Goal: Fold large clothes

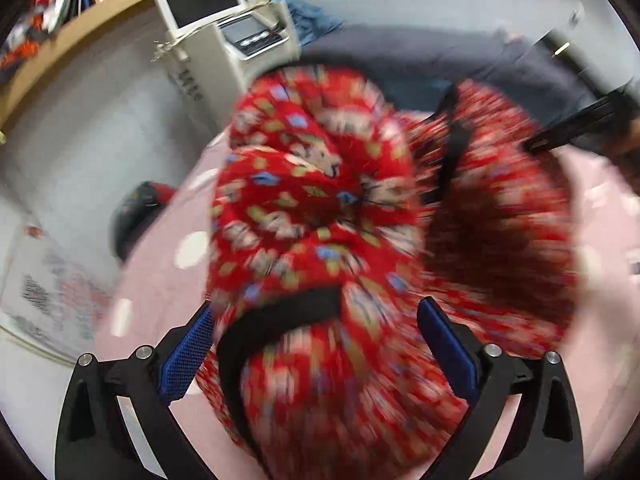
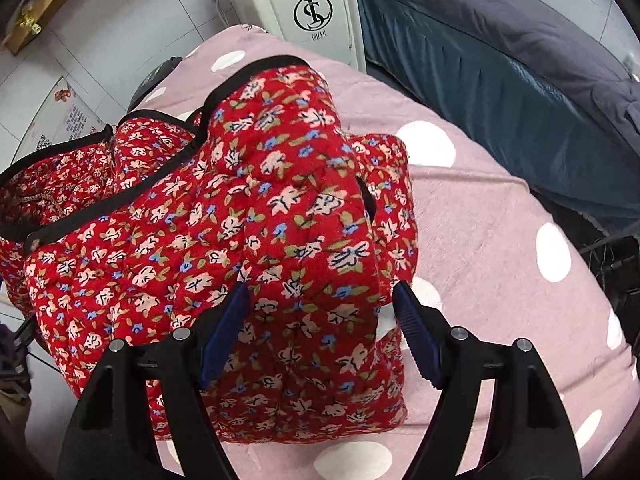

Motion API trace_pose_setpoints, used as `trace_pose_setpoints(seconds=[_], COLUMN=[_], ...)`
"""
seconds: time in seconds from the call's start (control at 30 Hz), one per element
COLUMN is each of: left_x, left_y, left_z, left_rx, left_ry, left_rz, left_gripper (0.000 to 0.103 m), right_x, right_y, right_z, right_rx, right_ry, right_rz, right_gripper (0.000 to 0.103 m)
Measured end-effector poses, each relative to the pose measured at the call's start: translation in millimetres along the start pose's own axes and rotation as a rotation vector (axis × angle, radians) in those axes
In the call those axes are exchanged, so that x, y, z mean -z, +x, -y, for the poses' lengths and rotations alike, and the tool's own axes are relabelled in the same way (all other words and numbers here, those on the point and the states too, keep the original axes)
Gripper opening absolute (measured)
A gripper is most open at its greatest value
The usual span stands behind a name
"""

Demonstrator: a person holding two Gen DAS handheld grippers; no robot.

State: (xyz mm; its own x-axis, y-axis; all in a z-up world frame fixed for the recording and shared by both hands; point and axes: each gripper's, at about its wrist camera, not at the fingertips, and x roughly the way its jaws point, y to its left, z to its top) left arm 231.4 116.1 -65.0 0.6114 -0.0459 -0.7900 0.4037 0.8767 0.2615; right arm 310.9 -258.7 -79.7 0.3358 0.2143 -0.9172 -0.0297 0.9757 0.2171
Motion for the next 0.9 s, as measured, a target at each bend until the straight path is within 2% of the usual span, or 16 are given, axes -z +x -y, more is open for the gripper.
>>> trace_pose_setpoints(seconds=[0.03, 0.07, 0.1, 0.13, 0.17, 0.23, 0.27, 0.37, 0.47, 0.5, 0.57, 0.63, 0.77, 0.8, 0.83, 0.9], left_x=[-4, -8, -10, -13, -14, -15, -14, -1, 19, 29, 42, 50, 39, 35, 33, 31], left_y=[9, 14, 16, 15, 12, -1, -11, -35, -47, -49, -48, -29, 42, 59, 72, 102], left_z=[0, -4, -7, -13, -18, -43, -63, -112, -151, -163, -174, -183, -176, -176, -175, -175], left_rx=[0.0, 0.001, 0.014, 0.047, 0.069, 0.153, 0.215, 0.329, 0.407, 0.432, 0.472, 0.511, 0.49, 0.477, 0.473, 0.431], left_ry=[-0.014, -0.039, -0.059, -0.089, -0.115, -0.232, -0.322, -0.512, -0.666, -0.72, -0.789, -0.866, -0.939, -0.944, -0.949, -0.965], left_rz=[-0.025, -0.048, -0.063, -0.078, -0.085, -0.1, -0.102, -0.063, -0.047, -0.044, -0.038, -0.058, -0.231, -0.263, -0.291, -0.349], left_gripper=[0.072, 0.062, 0.044, 0.034, 0.031, 0.024, 0.023, 0.021, 0.02, 0.02, 0.02, 0.02, 0.02, 0.02, 0.021, 0.026], right_x=[0, 0, -3, -3, -4, -5, -4, 5, 14, 17, 18, 11, -25, -32, -44, -57], right_y=[3, 4, 7, 4, -1, -13, -20, -51, -92, -107, -121, -119, -82, -71, -49, -8], right_z=[0, -1, 0, -2, -4, -5, -6, -3, 17, 29, 39, 34, 21, 21, 19, 28], right_rx=[-0.006, -0.023, -0.017, -0.002, -0.011, -0.037, -0.051, -0.119, -0.233, -0.298, -0.357, -0.349, -0.296, -0.269, -0.191, -0.134], right_ry=[0.002, 0.0, -0.001, -0.007, -0.01, -0.015, -0.019, -0.019, 0.055, 0.108, 0.153, 0.137, 0.138, 0.143, 0.148, 0.228], right_rz=[-0.005, -0.009, -0.011, -0.003, 0.006, 0.029, 0.044, 0.103, 0.195, 0.232, 0.267, 0.259, 0.181, 0.16, 0.132, 0.042], right_gripper=[0.07, 0.054, 0.048, 0.036, 0.024, 0.017, 0.016, 0.014, 0.014, 0.014, 0.013, 0.013, 0.014, 0.014, 0.014, 0.014])
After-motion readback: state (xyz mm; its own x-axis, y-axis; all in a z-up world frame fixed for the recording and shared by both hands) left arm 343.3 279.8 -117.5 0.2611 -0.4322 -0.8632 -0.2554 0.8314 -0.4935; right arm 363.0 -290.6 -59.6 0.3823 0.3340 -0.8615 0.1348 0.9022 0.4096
